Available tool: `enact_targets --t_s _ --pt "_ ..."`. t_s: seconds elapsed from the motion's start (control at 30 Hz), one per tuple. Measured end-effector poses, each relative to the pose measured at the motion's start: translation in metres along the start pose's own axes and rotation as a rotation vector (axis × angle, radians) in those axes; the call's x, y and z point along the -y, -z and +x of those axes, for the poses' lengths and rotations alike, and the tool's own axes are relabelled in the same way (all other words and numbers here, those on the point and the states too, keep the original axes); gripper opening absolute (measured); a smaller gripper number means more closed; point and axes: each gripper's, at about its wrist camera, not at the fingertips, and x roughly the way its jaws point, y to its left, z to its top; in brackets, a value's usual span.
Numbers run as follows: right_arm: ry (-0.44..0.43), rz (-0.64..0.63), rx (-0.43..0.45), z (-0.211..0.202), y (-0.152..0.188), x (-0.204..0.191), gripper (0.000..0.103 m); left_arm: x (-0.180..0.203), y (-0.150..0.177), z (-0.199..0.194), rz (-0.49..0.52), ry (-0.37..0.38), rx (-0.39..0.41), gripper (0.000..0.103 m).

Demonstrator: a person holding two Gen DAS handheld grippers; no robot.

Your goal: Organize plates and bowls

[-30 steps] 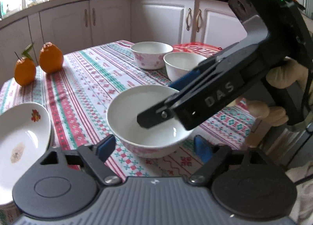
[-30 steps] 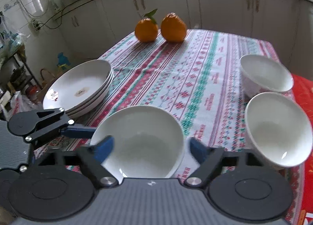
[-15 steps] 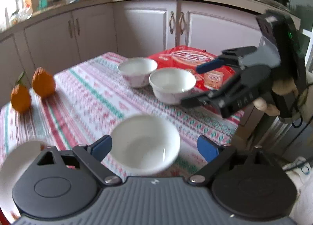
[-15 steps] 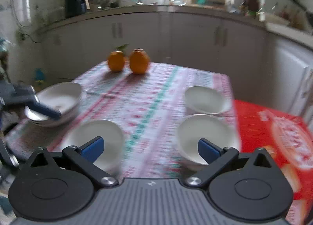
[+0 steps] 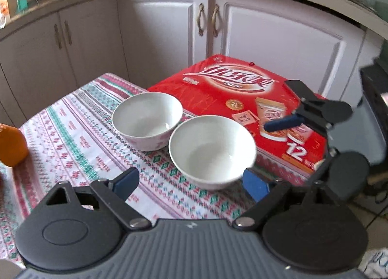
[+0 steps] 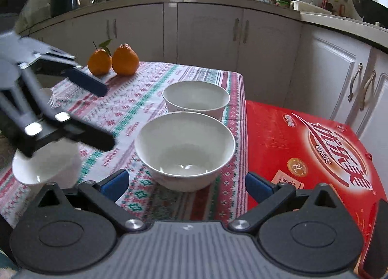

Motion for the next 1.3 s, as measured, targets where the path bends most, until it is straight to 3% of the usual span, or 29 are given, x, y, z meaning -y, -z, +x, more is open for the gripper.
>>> enact_targets --t_s 0.23,0.57,0.8,0.97,1.3 --pt "-0.033 -0.062 -0.023 0.02 0.002 0.002 0.103 -0.011 -0.015 0.037 -0.027 0.022 -0.06 0.089" --pt "-0.065 -0.112 0.001 0.031 -0.001 0.004 0.103 -0.008 -0.025 0.069 -0.028 0.07 -0.12 0.065" --pt "-0.082 -0.123 0.007 0.032 0.0 0.008 0.101 -0.005 -0.031 0.077 -0.018 0.079 -0.128 0.061" --pt "-0.088 -0.127 0.019 0.029 -0.001 0.008 0.092 -0.005 -0.032 0.08 -0.014 0.082 -0.135 0.06" --pt "-0.089 -0.108 0.014 0.029 -0.003 0.008 0.092 -0.006 -0.032 0.079 -0.013 0.081 -0.138 0.059"
